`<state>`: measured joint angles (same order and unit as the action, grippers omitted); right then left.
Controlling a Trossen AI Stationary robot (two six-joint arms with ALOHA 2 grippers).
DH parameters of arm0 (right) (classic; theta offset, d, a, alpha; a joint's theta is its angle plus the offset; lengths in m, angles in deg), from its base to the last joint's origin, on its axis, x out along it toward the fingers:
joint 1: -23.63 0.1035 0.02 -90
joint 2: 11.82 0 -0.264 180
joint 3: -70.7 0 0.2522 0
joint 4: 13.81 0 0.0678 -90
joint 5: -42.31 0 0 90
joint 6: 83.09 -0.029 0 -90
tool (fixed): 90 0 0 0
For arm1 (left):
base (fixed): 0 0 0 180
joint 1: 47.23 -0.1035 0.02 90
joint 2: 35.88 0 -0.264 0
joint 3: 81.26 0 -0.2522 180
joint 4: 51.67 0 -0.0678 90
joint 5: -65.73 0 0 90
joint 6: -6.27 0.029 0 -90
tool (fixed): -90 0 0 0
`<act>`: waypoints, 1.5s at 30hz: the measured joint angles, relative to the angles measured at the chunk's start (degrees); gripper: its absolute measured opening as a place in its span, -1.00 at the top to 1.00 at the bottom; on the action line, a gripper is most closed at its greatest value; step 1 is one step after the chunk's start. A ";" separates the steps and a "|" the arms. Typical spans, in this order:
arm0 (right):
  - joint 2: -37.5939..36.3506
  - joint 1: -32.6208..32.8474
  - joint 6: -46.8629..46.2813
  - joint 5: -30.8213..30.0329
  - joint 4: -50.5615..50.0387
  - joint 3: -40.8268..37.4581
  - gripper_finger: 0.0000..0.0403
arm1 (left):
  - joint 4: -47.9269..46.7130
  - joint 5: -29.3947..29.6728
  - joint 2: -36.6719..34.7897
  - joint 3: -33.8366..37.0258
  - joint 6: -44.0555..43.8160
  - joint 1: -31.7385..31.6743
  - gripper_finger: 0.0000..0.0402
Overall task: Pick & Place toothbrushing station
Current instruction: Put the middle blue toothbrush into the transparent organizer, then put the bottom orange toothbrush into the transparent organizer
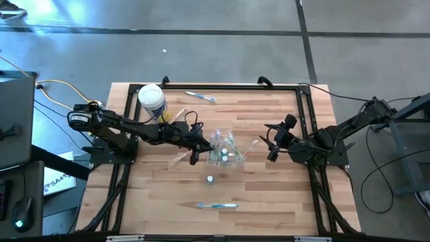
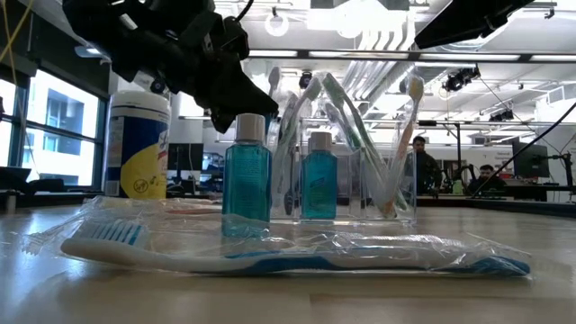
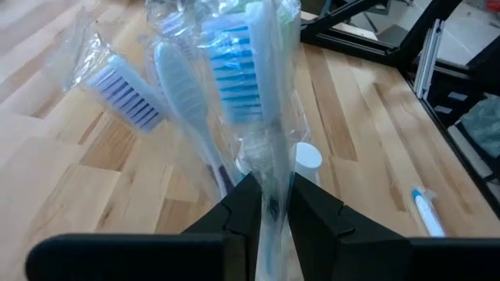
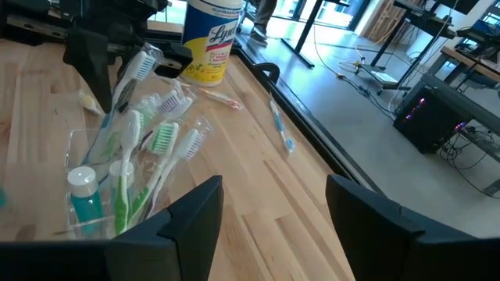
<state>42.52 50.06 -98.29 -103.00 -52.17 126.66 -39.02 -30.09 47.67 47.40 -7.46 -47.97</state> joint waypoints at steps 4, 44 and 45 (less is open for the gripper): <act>0.00 0.00 -0.02 0.00 0.00 0.00 -0.09 | 0.02 0.06 0.00 0.00 0.16 0.00 0.63; -0.01 0.00 -0.02 0.42 -0.46 0.00 -0.09 | -40.66 14.72 -2.10 -19.76 5.91 6.86 -0.13; -0.01 0.02 -0.02 0.42 -0.46 0.00 -0.09 | -42.13 16.04 -2.08 -20.05 5.82 7.29 -0.13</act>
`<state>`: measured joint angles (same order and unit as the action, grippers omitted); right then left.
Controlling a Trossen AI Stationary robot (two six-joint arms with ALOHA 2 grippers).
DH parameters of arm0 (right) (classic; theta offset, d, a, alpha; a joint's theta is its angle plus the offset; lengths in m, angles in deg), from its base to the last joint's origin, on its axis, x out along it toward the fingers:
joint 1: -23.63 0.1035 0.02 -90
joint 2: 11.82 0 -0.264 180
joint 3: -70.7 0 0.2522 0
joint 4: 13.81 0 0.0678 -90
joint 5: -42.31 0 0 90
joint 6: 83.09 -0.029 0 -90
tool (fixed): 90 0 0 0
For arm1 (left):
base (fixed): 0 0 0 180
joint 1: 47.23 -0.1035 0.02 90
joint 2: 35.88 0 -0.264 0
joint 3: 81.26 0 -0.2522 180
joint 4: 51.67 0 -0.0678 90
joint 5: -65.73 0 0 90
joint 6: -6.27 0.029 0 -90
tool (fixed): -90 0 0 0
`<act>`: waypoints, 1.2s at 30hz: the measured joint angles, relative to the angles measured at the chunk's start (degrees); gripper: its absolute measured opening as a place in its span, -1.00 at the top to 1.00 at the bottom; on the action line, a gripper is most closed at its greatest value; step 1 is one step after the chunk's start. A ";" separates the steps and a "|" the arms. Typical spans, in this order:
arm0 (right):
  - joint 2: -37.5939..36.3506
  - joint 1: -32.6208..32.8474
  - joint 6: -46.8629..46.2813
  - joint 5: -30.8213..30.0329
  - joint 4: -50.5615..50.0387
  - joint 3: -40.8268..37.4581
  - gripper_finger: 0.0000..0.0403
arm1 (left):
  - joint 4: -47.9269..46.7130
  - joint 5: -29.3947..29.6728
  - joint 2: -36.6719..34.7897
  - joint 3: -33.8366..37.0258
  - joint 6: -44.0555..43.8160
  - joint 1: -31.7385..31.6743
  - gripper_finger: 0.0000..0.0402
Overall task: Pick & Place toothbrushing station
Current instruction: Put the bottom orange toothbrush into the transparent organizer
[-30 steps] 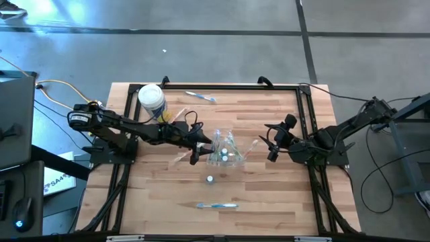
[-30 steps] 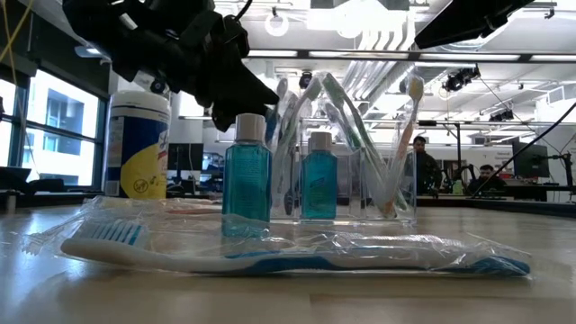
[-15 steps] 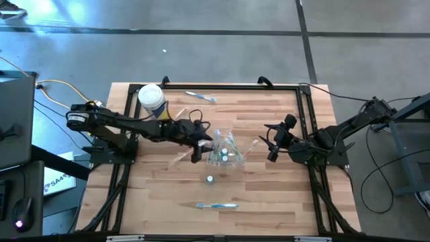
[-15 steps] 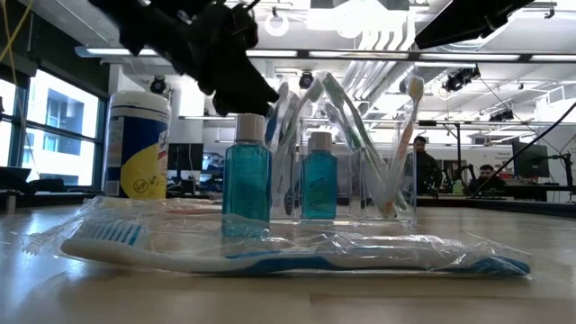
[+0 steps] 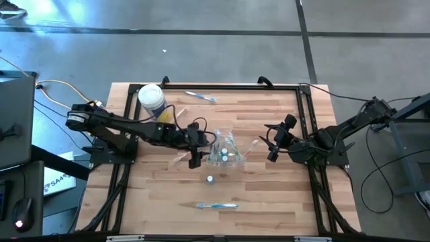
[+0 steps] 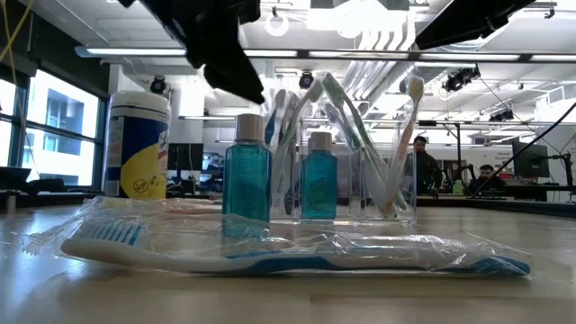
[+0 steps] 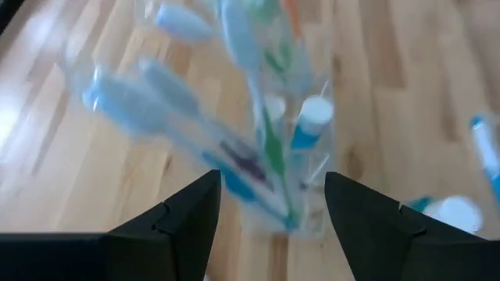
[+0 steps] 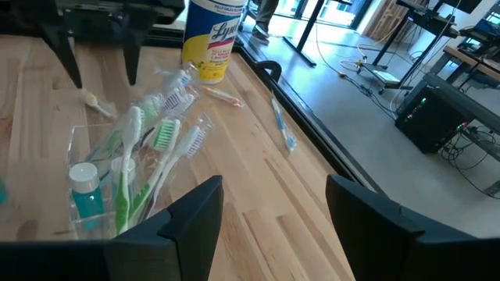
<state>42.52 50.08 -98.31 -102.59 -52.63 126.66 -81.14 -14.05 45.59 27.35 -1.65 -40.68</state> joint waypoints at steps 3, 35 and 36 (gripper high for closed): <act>0.01 0.00 0.00 0.00 0.00 0.00 -0.09 | -4.78 5.17 0.00 -1.47 -1.28 1.19 -0.13; -0.01 -0.02 0.02 0.04 0.48 0.00 -0.09 | -30.11 -1.84 0.67 4.19 -28.75 0.00 -0.13; -0.01 -0.02 0.01 0.04 0.48 0.00 -0.09 | -30.12 -2.80 0.68 4.43 -29.08 -0.53 -0.13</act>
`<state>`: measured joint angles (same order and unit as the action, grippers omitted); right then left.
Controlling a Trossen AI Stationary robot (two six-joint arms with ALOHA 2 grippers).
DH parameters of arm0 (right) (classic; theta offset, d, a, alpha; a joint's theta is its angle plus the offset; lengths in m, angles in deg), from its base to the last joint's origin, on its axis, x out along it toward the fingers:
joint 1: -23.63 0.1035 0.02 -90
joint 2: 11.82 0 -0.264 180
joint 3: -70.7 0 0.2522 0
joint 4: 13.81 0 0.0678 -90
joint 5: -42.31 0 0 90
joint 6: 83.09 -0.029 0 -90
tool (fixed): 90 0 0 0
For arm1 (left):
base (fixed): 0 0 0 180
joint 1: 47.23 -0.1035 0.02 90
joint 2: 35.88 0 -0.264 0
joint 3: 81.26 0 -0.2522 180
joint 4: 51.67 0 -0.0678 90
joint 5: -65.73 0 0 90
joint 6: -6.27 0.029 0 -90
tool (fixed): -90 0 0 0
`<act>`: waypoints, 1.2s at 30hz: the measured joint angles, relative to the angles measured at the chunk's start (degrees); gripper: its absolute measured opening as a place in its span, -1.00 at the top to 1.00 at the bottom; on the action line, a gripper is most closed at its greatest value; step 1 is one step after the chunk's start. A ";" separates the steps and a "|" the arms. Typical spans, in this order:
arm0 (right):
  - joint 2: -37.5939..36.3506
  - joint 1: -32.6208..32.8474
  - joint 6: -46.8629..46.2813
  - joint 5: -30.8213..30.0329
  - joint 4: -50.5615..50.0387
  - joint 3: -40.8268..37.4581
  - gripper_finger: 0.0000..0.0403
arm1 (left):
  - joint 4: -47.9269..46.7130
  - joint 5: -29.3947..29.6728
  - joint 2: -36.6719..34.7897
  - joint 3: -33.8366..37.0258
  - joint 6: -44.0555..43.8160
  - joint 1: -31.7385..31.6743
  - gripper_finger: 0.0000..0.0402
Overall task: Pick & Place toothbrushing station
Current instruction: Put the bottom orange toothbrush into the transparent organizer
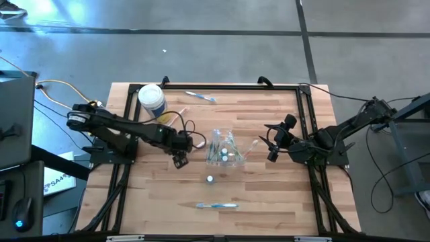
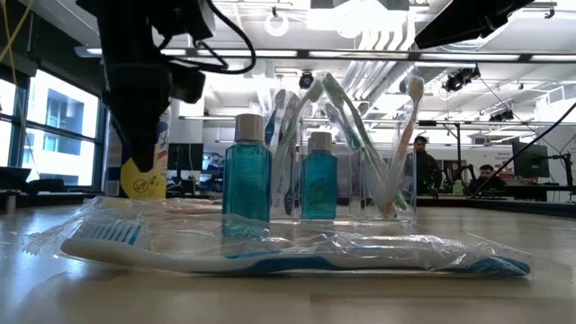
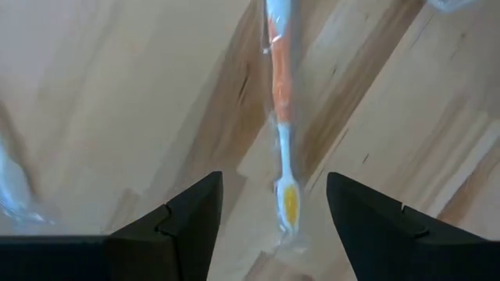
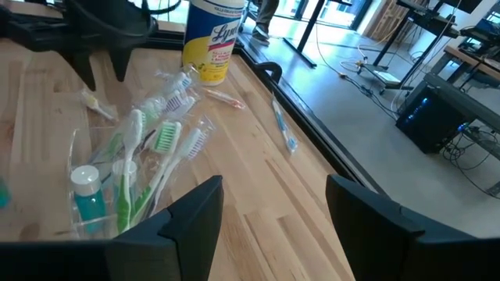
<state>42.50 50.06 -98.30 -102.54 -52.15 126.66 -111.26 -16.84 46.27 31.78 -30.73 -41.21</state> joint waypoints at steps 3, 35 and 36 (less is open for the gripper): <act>0.00 0.00 -0.01 0.00 0.00 0.00 -0.09 | 1.85 -2.29 0.85 0.33 -1.60 -1.54 -0.13; 0.00 0.00 0.01 1.44 -0.07 0.02 -0.09 | 0.40 -8.87 14.12 0.23 4.20 -2.70 0.64; 0.00 0.00 -0.01 1.44 -0.07 0.02 -0.09 | 0.34 -8.91 14.12 0.23 4.17 -2.69 0.77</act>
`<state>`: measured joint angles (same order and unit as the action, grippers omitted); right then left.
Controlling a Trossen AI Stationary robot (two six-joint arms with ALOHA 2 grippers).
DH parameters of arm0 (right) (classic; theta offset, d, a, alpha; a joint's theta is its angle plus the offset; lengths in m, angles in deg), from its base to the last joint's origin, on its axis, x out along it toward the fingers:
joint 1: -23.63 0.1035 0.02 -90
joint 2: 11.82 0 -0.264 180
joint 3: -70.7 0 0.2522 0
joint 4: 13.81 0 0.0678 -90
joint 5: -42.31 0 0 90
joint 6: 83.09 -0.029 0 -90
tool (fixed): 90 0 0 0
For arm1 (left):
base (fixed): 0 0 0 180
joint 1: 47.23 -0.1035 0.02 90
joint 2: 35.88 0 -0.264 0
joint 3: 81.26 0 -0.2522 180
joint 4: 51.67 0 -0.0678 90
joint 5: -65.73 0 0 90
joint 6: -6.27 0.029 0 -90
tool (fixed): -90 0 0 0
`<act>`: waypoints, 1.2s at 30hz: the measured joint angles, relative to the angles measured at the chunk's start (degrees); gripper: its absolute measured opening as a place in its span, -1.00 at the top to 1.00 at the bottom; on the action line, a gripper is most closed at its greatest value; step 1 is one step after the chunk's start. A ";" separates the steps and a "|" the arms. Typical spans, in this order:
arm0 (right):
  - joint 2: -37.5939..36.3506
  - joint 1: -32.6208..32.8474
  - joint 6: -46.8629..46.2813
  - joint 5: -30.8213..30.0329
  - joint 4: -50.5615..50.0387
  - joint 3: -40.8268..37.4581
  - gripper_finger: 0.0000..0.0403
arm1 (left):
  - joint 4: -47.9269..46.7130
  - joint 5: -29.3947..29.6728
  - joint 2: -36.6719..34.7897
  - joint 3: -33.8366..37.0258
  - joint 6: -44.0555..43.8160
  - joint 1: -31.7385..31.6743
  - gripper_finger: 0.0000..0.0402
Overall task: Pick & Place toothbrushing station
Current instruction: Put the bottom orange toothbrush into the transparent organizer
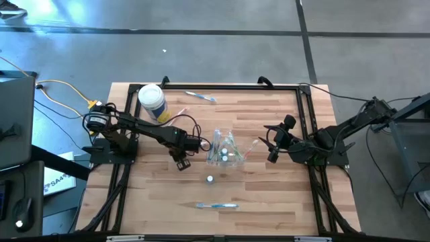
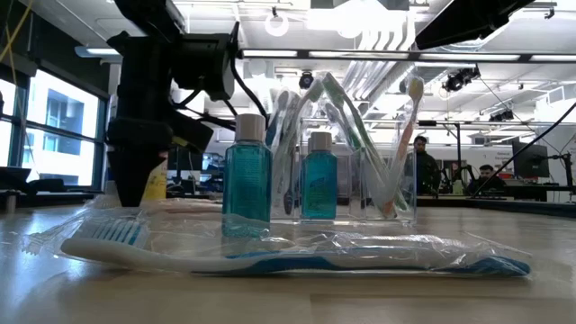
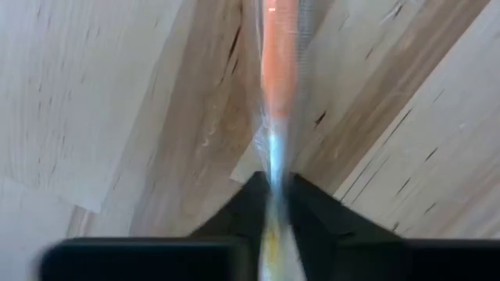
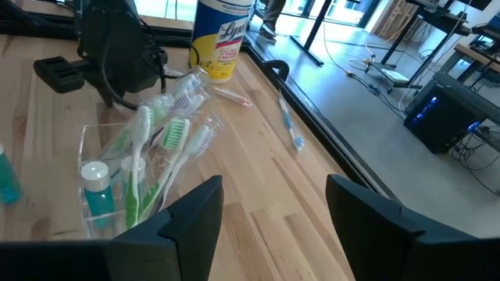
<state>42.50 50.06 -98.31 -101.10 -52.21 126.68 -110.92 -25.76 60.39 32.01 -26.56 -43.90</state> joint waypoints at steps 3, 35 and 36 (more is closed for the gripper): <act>0.00 0.02 0.00 0.02 0.00 0.00 -0.09 | -0.13 -0.18 0.00 0.00 -0.59 0.00 0.93; 0.02 0.00 -0.15 -0.39 1.36 0.00 -0.09 | -44.69 40.91 -5.60 -31.74 -12.64 12.68 0.98; 0.04 0.00 -0.15 -0.33 1.55 0.00 -0.09 | -44.05 43.09 -6.54 -31.85 -11.27 13.35 0.98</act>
<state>42.55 50.06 -98.46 -101.44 -50.67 126.68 -154.98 17.33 53.85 0.17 -37.83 -30.56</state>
